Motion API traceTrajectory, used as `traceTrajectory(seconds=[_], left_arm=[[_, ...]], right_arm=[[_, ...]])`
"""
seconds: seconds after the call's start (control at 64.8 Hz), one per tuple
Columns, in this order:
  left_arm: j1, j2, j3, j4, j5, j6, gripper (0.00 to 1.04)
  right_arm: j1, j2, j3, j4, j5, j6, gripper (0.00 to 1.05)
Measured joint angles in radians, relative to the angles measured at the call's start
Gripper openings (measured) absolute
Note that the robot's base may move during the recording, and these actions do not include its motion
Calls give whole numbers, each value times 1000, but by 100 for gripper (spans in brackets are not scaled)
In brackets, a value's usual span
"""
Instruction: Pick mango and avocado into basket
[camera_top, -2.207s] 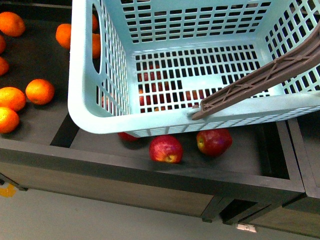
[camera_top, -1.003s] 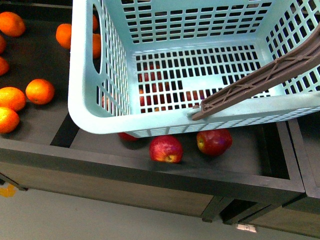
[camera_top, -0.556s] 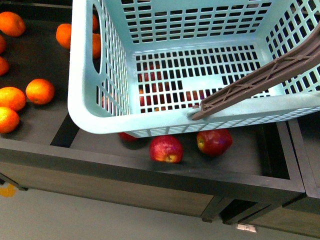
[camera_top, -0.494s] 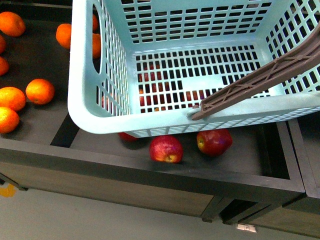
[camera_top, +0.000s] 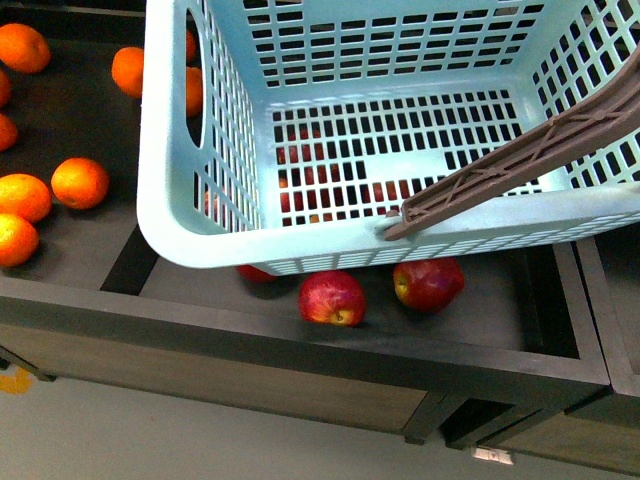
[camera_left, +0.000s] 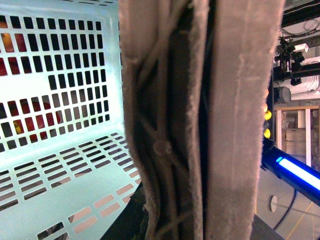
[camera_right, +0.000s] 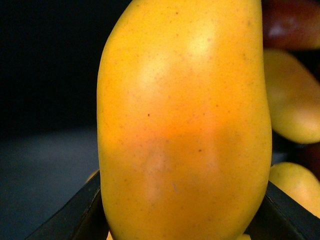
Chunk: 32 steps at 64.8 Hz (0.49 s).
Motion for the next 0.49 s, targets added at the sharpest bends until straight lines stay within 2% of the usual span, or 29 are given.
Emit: traceTrajectory(seconds=[0.262, 0.494], left_arm=[[0, 0, 0, 0, 0, 0, 16], [0, 0, 0, 0, 0, 0, 16]], right_arm=[[26, -442, -351, 71, -171, 63, 61], [132, -727, -533, 74, -239, 127, 61]])
